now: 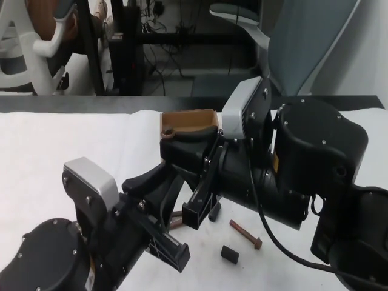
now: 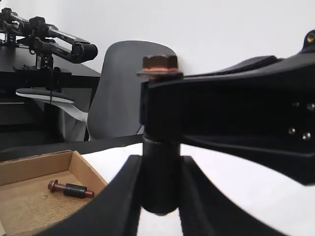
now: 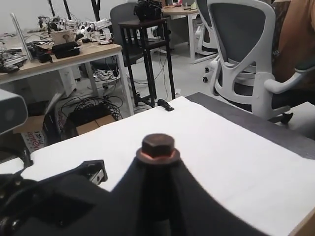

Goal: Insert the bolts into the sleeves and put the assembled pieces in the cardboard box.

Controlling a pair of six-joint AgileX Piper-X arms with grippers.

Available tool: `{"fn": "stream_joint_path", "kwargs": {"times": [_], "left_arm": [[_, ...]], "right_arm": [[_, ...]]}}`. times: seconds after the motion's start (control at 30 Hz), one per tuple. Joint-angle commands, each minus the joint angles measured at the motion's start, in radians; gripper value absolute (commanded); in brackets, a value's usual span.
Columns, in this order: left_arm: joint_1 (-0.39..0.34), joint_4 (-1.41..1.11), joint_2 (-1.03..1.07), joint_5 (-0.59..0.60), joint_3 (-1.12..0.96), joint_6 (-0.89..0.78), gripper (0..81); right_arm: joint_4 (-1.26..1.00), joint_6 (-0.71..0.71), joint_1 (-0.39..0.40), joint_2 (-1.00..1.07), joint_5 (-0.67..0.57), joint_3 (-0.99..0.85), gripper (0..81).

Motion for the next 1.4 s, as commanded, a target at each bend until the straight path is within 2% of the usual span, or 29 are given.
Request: {"fn": "stream_joint_path", "kwargs": {"times": [0.0, 0.07, 0.13, 0.3, 0.43, 0.63, 0.73, 0.83, 0.97, 1.07, 1.2, 1.37], "left_arm": [[-0.002, -0.064, 0.000, 0.002, -0.018, -0.001, 1.8], [-0.002, -0.063, 0.000, 0.002, -0.018, -0.001, 1.8], [-0.002, -0.061, 0.000, 0.002, -0.018, -0.001, 1.8], [-0.002, -0.055, 0.000, 0.002, -0.018, -0.001, 1.8], [-0.002, -0.021, 0.000, 0.002, -0.018, 0.001, 1.8], [-0.002, -0.006, 0.000, 0.007, -0.018, 0.061, 1.8], [0.008, 0.049, 0.000, 0.015, -0.029, 0.054, 1.8], [0.053, 0.243, 0.002, 0.090, -0.115, 0.028, 1.8], [0.131, 0.587, 0.002, 0.168, -0.340, 0.190, 1.8], [0.186, 0.800, 0.025, 0.170, -0.497, 0.248, 1.8], [0.269, 0.991, 0.112, 0.220, -0.698, 0.248, 1.8], [0.308, 1.165, 0.279, 0.219, -0.914, 0.248, 1.8]], "right_arm": [[0.020, 0.002, 0.001, 0.008, 0.001, 0.001, 34.3], [0.020, 0.023, 0.001, 0.008, 0.009, 0.001, 47.2], [0.020, 0.037, 0.001, 0.008, 0.009, 0.001, 53.1], [0.001, 0.051, 0.001, 0.004, 0.009, 0.001, 54.9], [-0.097, 0.051, 0.001, -0.013, 0.005, 0.001, 55.4], [-0.117, 0.087, -0.037, -0.098, 0.030, -0.007, 70.0], [-0.111, 0.112, -0.083, -0.171, 0.057, -0.008, 70.0], [-0.056, 0.099, -0.139, -0.266, 0.087, -0.008, 70.0], [0.161, -0.012, -0.228, -0.416, 0.123, -0.008, 70.0], [0.315, -0.010, -0.279, -0.497, 0.121, -0.008, 70.0], [0.505, 0.028, -0.305, -0.568, 0.108, -0.008, 70.0], [0.679, 0.077, -0.304, -0.613, 0.075, -0.008, 70.0]]}}
